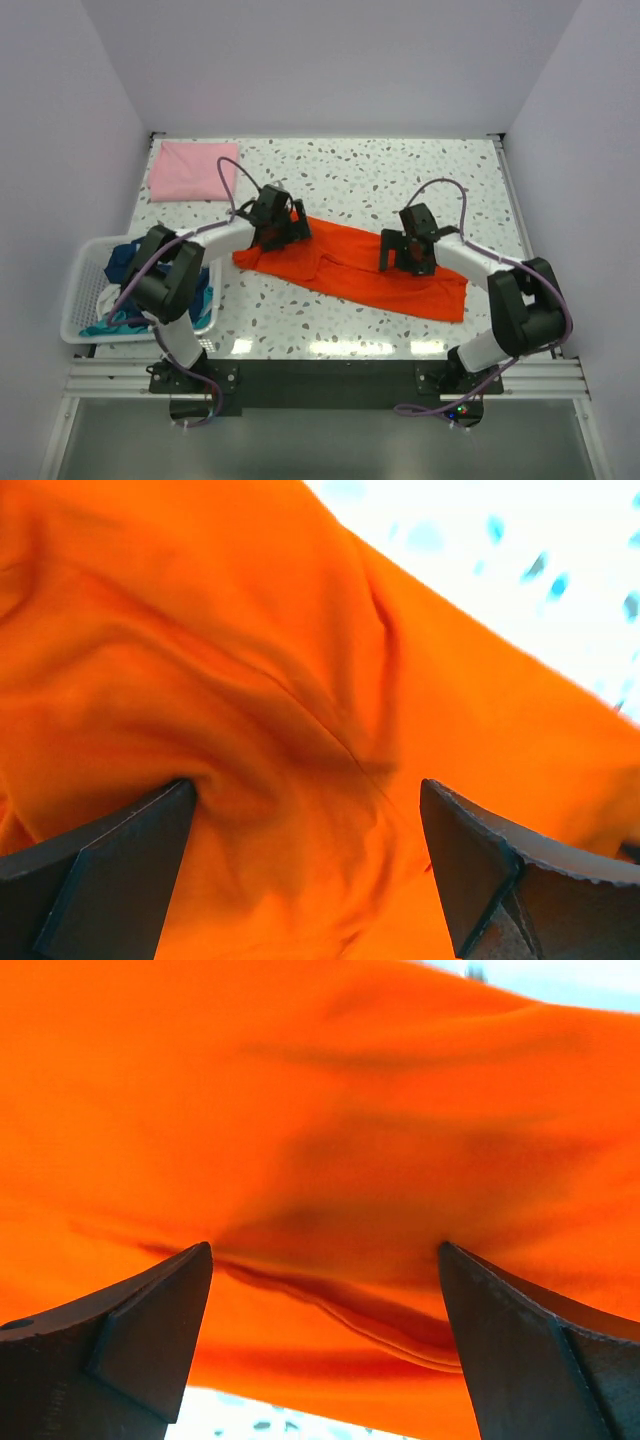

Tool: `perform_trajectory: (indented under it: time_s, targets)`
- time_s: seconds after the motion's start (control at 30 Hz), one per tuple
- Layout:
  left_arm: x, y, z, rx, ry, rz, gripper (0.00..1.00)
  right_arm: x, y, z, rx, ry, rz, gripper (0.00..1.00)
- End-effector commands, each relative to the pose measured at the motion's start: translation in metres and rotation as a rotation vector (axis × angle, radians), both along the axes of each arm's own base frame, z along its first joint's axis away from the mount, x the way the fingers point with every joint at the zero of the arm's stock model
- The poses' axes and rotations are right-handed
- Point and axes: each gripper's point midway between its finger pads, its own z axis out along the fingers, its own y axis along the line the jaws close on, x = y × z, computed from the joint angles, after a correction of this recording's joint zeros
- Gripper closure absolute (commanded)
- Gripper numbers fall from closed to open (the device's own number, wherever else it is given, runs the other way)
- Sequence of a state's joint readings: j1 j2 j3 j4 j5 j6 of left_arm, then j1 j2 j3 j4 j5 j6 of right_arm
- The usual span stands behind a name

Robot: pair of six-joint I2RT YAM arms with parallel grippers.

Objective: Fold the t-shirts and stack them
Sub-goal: Fold the tshirt

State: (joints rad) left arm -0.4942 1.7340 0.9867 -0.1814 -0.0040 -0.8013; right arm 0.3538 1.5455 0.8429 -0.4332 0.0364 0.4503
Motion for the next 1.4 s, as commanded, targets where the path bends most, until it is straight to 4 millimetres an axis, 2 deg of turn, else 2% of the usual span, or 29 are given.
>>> perform_trajectory:
  time_s: [0.0, 0.03, 0.07, 0.1, 0.13, 0.17, 0.23, 0.27, 0.33, 0.37, 0.43, 0.47, 0.5, 0.57, 0.63, 0.67, 0.77, 0.8, 0.93, 0.97, 1.0, 1.03, 1.1, 1.13, 1.2, 1.23, 1.27, 1.3, 1.37]
  targets:
    - [0.046, -0.005, -0.012, 0.022, -0.025, -0.003, 0.00, -0.053, 0.011, -0.011, 0.101, 0.095, 0.008, 0.01]
    - [0.056, -0.010, -0.014, 0.025, -0.019, -0.005, 0.00, -0.063, 0.017, -0.012, 0.130, 0.106, 0.027, 0.01]
    - [0.074, -0.022, -0.018, 0.022, -0.009, -0.033, 0.00, -0.085, 0.033, -0.016, 0.159, 0.139, 0.078, 0.01]
    - [0.081, -0.030, -0.020, 0.012, -0.007, -0.054, 0.00, -0.093, 0.044, -0.010, 0.174, 0.119, 0.116, 0.01]
    - [0.102, -0.044, -0.006, -0.018, -0.045, -0.065, 0.00, -0.105, 0.056, -0.008, 0.184, 0.130, 0.144, 0.01]
    - [0.107, -0.049, -0.027, -0.013, -0.013, -0.084, 0.00, -0.130, 0.077, -0.007, 0.193, 0.155, 0.245, 0.01]
    - [0.121, -0.061, -0.032, -0.031, -0.009, -0.106, 0.00, -0.153, 0.102, -0.003, 0.242, 0.183, 0.310, 0.01]
    - [0.135, -0.070, -0.038, -0.031, -0.007, -0.120, 0.00, -0.172, 0.119, 0.001, 0.264, 0.196, 0.388, 0.01]
    - [0.146, -0.082, -0.042, -0.055, -0.003, -0.144, 0.00, -0.181, 0.137, 0.010, 0.286, 0.181, 0.446, 0.01]
    - [0.159, -0.094, -0.043, -0.080, -0.028, -0.168, 0.00, -0.186, 0.154, 0.022, 0.307, 0.156, 0.511, 0.01]
    - [0.164, -0.115, -0.039, -0.156, -0.044, -0.229, 0.00, -0.184, 0.163, 0.034, 0.304, 0.112, 0.565, 0.01]
    - [0.175, -0.128, -0.033, -0.196, -0.081, -0.256, 0.00, -0.178, 0.171, 0.047, 0.318, 0.081, 0.580, 0.01]
    - [0.175, -0.140, -0.027, -0.229, -0.089, -0.283, 0.00, -0.171, 0.167, 0.050, 0.285, 0.053, 0.569, 0.01]
    - [0.186, -0.153, -0.015, -0.251, -0.142, -0.292, 0.00, -0.158, 0.171, 0.065, 0.264, -0.007, 0.579, 0.01]
    - [0.193, -0.156, -0.009, -0.243, -0.182, -0.268, 0.00, -0.139, 0.157, 0.070, 0.152, -0.066, 0.531, 0.01]
    - [0.199, -0.160, 0.000, -0.264, -0.215, -0.256, 0.00, -0.130, 0.161, 0.083, 0.152, -0.100, 0.517, 0.01]
    - [0.211, -0.154, 0.008, -0.240, -0.230, -0.184, 0.00, -0.115, 0.160, 0.100, 0.170, -0.140, 0.470, 0.01]
    - [0.219, -0.142, 0.008, -0.188, -0.233, -0.118, 0.00, -0.110, 0.159, 0.107, 0.186, -0.157, 0.455, 0.01]
    - [0.223, -0.113, 0.045, -0.089, -0.285, -0.014, 0.00, -0.083, 0.136, 0.127, 0.171, -0.211, 0.338, 0.01]
    - [0.225, -0.109, 0.081, -0.093, -0.345, -0.006, 0.00, -0.080, 0.133, 0.130, 0.176, -0.217, 0.327, 0.01]
    - [0.228, -0.104, 0.101, -0.075, -0.389, 0.008, 0.00, -0.077, 0.131, 0.132, 0.182, -0.225, 0.317, 0.01]
    - [0.227, -0.099, 0.139, -0.074, -0.449, 0.007, 0.00, -0.072, 0.125, 0.135, 0.190, -0.236, 0.295, 0.01]
    - [0.224, -0.090, 0.180, -0.065, -0.516, 0.019, 0.00, -0.067, 0.124, 0.136, 0.207, -0.244, 0.282, 0.01]
    - [0.217, -0.084, 0.216, -0.069, -0.572, 0.013, 0.00, -0.062, 0.121, 0.133, 0.194, -0.244, 0.277, 0.01]
    - [0.206, -0.079, 0.244, -0.075, -0.613, 0.000, 0.00, -0.052, 0.120, 0.136, 0.172, -0.255, 0.270, 0.01]
    - [0.197, -0.075, 0.241, -0.058, -0.597, -0.012, 0.00, -0.046, 0.119, 0.136, 0.158, -0.267, 0.276, 0.01]
    - [0.183, -0.068, 0.266, -0.071, -0.626, -0.013, 0.00, -0.038, 0.122, 0.132, 0.145, -0.259, 0.271, 0.01]
    - [0.172, -0.064, 0.269, -0.077, -0.621, -0.026, 0.00, -0.034, 0.124, 0.130, 0.138, -0.251, 0.266, 0.01]
    - [0.138, -0.051, 0.260, -0.064, -0.575, -0.043, 0.00, -0.016, 0.126, 0.122, 0.107, -0.235, 0.240, 0.01]
